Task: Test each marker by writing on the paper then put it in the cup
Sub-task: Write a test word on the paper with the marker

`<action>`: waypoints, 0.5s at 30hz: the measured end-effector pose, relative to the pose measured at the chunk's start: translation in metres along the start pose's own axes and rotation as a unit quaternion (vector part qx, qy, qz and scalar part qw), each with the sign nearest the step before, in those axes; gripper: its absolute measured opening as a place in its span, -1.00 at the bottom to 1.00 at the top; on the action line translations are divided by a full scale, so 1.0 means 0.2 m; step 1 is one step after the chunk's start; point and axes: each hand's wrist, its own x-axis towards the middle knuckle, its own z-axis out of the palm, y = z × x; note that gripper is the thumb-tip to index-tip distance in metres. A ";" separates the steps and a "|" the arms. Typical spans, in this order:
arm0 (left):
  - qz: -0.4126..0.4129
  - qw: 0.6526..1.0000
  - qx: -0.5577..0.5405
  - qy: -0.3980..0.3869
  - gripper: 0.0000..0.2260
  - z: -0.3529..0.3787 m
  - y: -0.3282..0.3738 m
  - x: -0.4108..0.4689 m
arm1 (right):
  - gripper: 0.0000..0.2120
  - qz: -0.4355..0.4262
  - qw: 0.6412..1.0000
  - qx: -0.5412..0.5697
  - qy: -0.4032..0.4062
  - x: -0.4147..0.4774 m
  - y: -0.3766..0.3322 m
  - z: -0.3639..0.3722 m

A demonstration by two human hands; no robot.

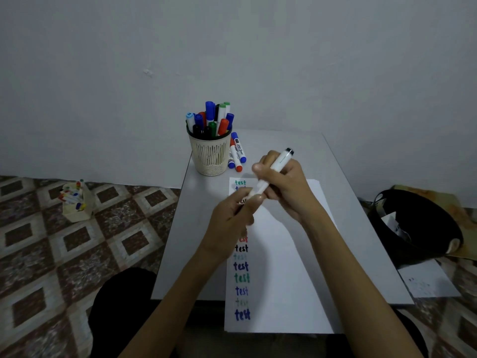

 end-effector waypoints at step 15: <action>0.124 0.894 0.431 -0.019 -0.64 -0.17 -0.33 0.08 | -0.87 0.059 0.980 0.017 0.187 0.27 0.26 -0.13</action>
